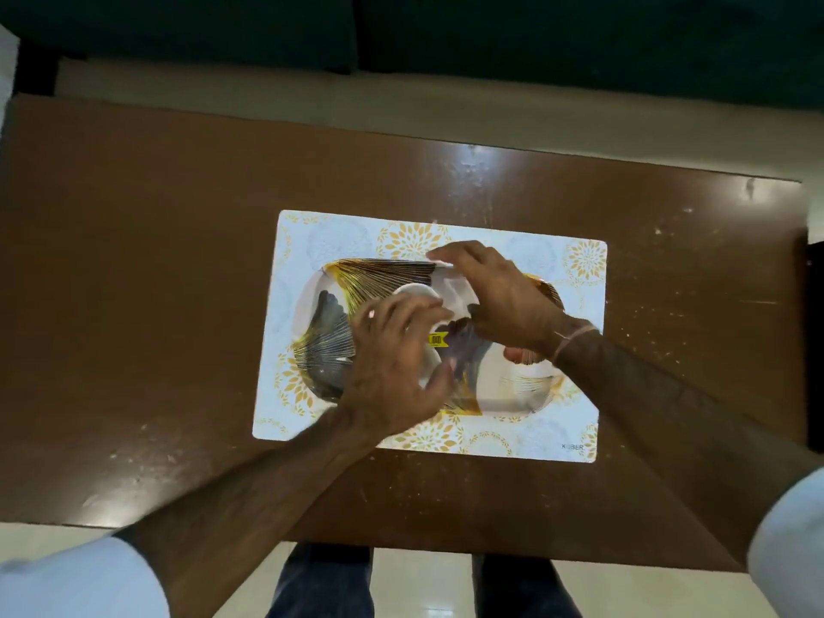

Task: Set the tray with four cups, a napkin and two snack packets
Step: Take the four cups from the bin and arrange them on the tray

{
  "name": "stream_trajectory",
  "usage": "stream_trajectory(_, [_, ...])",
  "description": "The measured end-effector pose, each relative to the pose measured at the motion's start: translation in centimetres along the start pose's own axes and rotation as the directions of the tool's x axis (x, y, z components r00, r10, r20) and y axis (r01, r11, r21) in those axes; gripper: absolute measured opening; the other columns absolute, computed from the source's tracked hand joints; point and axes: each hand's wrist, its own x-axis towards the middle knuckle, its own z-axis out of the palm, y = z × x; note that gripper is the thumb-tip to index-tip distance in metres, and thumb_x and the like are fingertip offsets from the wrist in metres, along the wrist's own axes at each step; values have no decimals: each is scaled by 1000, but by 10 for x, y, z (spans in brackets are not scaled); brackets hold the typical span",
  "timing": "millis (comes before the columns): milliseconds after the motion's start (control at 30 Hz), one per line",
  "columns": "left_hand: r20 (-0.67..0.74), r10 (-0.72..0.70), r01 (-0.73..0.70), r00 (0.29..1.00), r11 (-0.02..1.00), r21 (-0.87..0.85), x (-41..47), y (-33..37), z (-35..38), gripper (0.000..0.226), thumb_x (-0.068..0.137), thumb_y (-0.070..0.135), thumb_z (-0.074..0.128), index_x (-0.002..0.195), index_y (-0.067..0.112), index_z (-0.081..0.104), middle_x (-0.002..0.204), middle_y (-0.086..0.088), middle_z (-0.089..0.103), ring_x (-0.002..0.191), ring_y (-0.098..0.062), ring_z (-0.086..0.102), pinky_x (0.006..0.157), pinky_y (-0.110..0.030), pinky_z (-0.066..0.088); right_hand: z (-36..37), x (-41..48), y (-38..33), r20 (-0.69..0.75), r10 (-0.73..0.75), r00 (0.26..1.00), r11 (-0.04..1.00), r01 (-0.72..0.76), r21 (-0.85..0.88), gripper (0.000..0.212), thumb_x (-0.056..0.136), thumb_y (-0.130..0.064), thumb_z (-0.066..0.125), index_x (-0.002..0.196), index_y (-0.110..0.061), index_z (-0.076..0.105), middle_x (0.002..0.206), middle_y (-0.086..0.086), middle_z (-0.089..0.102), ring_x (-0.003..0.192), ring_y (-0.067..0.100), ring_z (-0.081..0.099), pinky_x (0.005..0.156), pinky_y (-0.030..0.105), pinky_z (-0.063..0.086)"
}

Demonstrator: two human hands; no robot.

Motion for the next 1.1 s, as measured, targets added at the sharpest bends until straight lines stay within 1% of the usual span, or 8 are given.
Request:
stream_trajectory(133, [20, -80, 80, 997, 996, 26, 45, 21, 16, 39, 76, 28, 70, 113, 17, 69, 115, 1, 69, 114, -24, 58, 102, -48, 35, -18, -22, 34, -142, 147, 979, 989, -145, 27, 73, 74, -1, 70, 141, -19, 46, 142, 9, 49, 123, 35, 51, 99, 52, 47])
stream_trajectory(233, [85, -60, 61, 995, 998, -10, 76, 42, 36, 39, 77, 28, 69, 115, 19, 67, 117, 5, 69, 114, -21, 57, 100, -41, 30, -38, -45, 67, -214, 225, 951, 973, -209, 93, 63, 77, -6, 72, 136, -12, 50, 136, 13, 53, 121, 35, 54, 98, 47, 48])
stream_trajectory(333, [201, -51, 60, 978, 997, -40, 106, 72, 65, 42, 79, 32, 63, 119, 20, 65, 122, 5, 67, 119, -20, 54, 102, -37, 27, -59, -75, 106, -272, 310, 911, 951, -299, 80, 58, 80, -11, 72, 133, -6, 48, 134, 16, 52, 121, 39, 53, 99, 51, 47])
stream_trajectory(500, [305, -17, 45, 952, 995, -84, 151, 131, 127, 40, 84, 38, 65, 121, 24, 62, 121, 6, 67, 115, -18, 54, 97, -32, 28, -96, -133, 172, -283, 471, 836, 882, -446, 151, 60, 88, -21, 67, 143, -19, 42, 149, 7, 41, 138, 29, 40, 115, 51, 35])
stream_trajectory(600, [369, 43, 0, 929, 993, -116, 171, 171, 170, 37, 88, 38, 68, 123, 27, 60, 119, 8, 66, 113, -15, 53, 93, -31, 28, -119, -176, 209, -321, 526, 788, 850, -488, 198, 59, 88, -21, 67, 142, -22, 43, 148, 6, 41, 137, 27, 41, 112, 52, 37])
stream_trajectory(700, [416, 122, -73, 901, 988, -133, 189, 219, 216, 37, 87, 41, 68, 121, 29, 60, 116, 10, 65, 110, -10, 52, 91, -32, 25, -139, -225, 245, -367, 588, 721, 809, -523, 269, 57, 88, -20, 67, 140, -21, 45, 146, 7, 42, 134, 29, 46, 107, 53, 43])
stream_trajectory(933, [512, 270, -212, 815, 962, -170, 200, 324, 306, 36, 84, 44, 63, 116, 28, 62, 114, 8, 62, 113, -16, 51, 88, -35, 28, -158, -326, 315, -480, 701, 528, 702, -631, 331, 48, 86, -22, 66, 131, -13, 54, 134, 11, 52, 121, 33, 52, 98, 55, 44])
stream_trajectory(1100, [570, 360, -319, 739, 931, -175, 188, 388, 356, 37, 84, 44, 64, 115, 25, 63, 114, 5, 63, 112, -19, 52, 87, -35, 29, -154, -394, 359, -503, 791, 348, 558, -748, 360, 50, 87, -31, 68, 132, -16, 52, 137, 11, 52, 127, 33, 47, 105, 52, 38])
